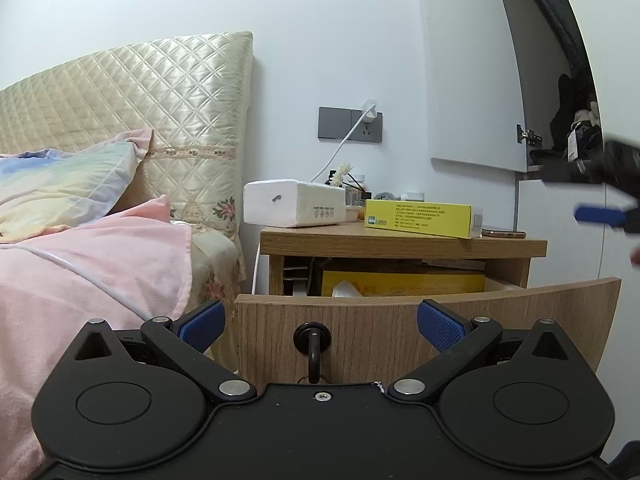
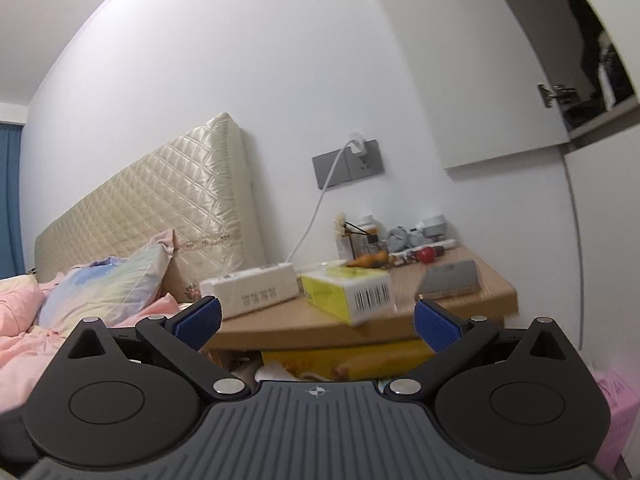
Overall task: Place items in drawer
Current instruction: 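Move the right tool toward the yellow medicine box on the nightstand, then close the right tool fingers on the yellow medicine box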
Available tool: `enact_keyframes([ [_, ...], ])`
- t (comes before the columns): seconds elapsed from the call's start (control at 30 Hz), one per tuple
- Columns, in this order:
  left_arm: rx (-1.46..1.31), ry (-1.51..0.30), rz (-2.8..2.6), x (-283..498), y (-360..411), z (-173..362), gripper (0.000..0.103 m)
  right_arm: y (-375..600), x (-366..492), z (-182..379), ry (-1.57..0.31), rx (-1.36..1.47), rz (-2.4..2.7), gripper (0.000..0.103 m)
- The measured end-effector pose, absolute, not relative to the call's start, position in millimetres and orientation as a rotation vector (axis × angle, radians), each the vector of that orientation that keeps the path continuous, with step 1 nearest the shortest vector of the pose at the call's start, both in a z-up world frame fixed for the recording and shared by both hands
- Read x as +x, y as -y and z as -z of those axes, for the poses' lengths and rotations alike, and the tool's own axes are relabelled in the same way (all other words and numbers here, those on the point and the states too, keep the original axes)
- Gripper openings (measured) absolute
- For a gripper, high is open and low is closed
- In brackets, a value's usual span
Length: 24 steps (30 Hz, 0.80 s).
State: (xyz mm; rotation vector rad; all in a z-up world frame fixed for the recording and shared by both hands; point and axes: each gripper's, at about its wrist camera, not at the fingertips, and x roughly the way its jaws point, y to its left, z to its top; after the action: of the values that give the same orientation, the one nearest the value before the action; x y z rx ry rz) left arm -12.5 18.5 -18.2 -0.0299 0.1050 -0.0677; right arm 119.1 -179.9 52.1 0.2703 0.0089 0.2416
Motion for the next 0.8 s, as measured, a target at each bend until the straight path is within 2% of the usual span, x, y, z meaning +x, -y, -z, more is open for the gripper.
enact_keyframes([
  [0.53,-0.059,-0.113,0.079,-14,-22,19,0.102,172,271,-134,-0.293,0.171,-0.309,0.103],
  [0.8,-0.059,-0.112,0.091,-17,-20,20,0.102,136,335,-132,-0.445,-0.012,-0.267,0.103],
])
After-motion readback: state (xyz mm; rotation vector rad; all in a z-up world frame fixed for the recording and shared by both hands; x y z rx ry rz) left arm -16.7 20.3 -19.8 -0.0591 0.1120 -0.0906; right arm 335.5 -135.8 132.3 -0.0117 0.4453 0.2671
